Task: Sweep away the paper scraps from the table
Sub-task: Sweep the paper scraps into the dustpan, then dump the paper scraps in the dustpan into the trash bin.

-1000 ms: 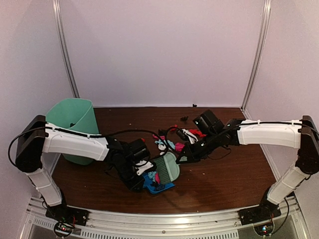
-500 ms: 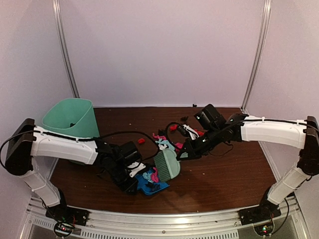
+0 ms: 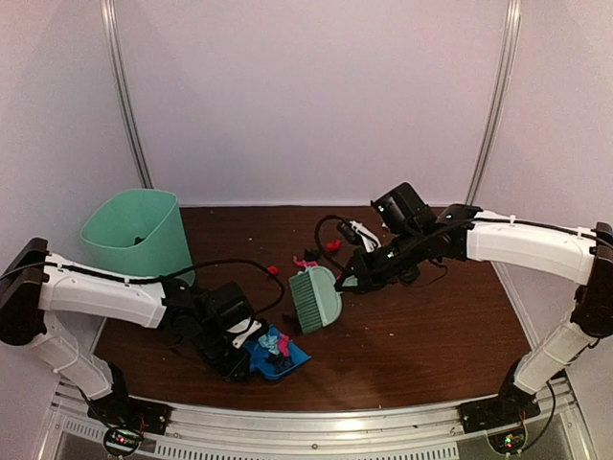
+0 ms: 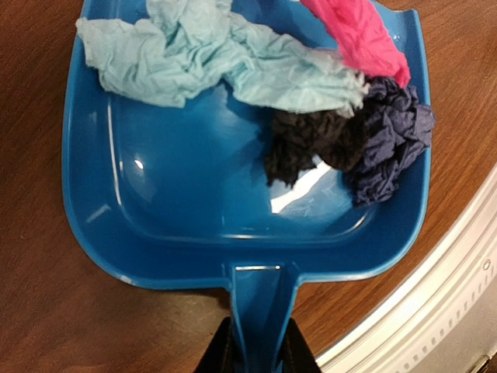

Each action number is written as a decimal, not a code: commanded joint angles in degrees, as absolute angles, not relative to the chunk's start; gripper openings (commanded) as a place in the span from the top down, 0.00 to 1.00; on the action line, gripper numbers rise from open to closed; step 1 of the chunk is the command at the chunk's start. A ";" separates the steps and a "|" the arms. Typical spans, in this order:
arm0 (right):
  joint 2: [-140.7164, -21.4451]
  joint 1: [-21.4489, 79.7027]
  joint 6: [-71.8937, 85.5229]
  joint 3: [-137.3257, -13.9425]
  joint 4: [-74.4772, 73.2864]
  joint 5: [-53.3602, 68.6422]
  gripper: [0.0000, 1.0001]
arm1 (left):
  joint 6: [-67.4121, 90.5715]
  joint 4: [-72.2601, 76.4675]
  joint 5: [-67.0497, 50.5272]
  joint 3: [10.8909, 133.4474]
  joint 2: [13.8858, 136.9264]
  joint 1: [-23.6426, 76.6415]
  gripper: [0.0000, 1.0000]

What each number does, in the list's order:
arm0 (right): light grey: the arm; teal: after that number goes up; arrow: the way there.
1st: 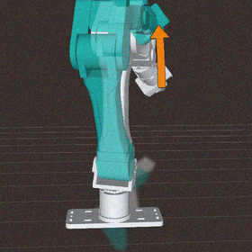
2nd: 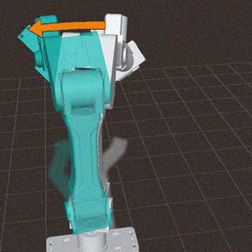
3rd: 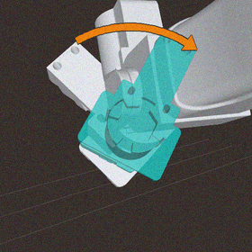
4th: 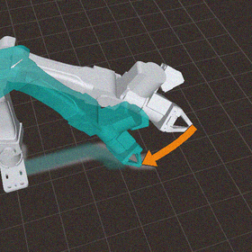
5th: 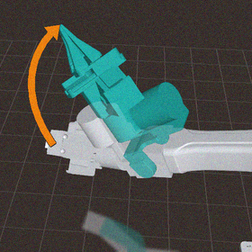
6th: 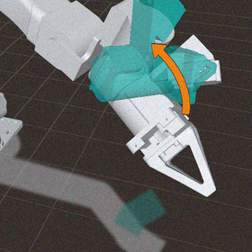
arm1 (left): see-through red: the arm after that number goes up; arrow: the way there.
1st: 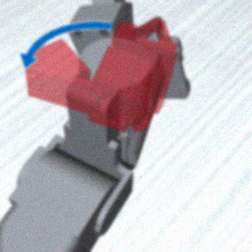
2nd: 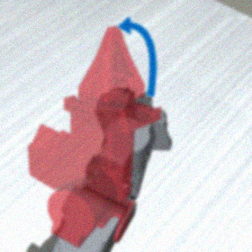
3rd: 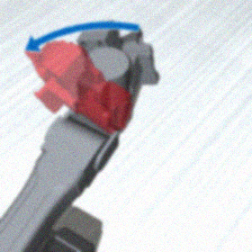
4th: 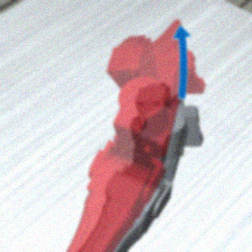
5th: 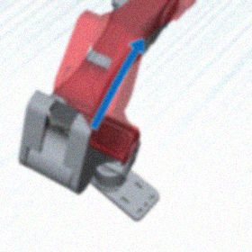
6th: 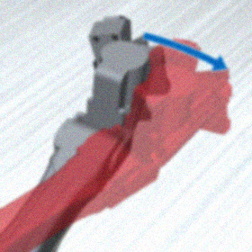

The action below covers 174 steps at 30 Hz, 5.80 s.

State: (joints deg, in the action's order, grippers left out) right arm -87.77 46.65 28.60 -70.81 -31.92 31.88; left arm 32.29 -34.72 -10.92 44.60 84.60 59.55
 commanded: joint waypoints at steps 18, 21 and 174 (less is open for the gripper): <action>-108.98 46.76 7.58 -100.77 -50.40 0.77 1.00 | 34.75 -35.52 -8.05 46.20 84.86 57.70 1.00; -110.11 46.76 6.29 -101.01 -49.96 0.92 1.00 | 34.10 -35.51 -8.27 46.17 84.96 56.74 1.00; -76.15 51.21 25.72 -76.33 -49.66 3.66 1.00 | 32.92 -27.22 8.37 57.42 77.74 55.33 1.00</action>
